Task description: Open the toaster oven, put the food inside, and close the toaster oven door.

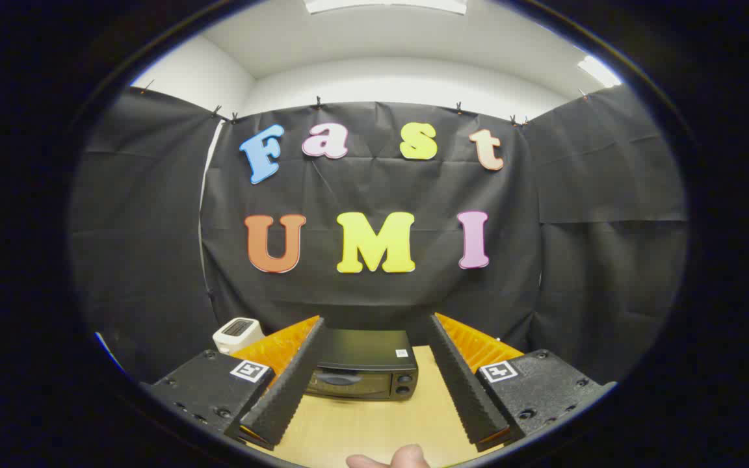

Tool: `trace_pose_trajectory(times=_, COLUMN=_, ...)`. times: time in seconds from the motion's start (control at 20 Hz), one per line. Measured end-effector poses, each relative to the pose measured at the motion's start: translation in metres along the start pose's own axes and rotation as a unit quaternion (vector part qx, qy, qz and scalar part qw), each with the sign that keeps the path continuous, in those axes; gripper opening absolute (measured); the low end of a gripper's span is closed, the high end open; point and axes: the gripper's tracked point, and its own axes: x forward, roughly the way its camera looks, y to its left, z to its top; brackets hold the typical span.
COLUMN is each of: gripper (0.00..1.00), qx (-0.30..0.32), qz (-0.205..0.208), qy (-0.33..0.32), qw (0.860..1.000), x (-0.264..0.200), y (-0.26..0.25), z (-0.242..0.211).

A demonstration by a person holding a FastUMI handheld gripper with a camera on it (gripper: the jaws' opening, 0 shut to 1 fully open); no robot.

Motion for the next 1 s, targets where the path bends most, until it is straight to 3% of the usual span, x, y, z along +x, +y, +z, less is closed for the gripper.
trace_pose_trajectory(times=1.0, gripper=1.0, qx=0.013, qz=-0.003, qy=0.028, qw=1.0, x=0.012, y=-0.016, z=-0.011)
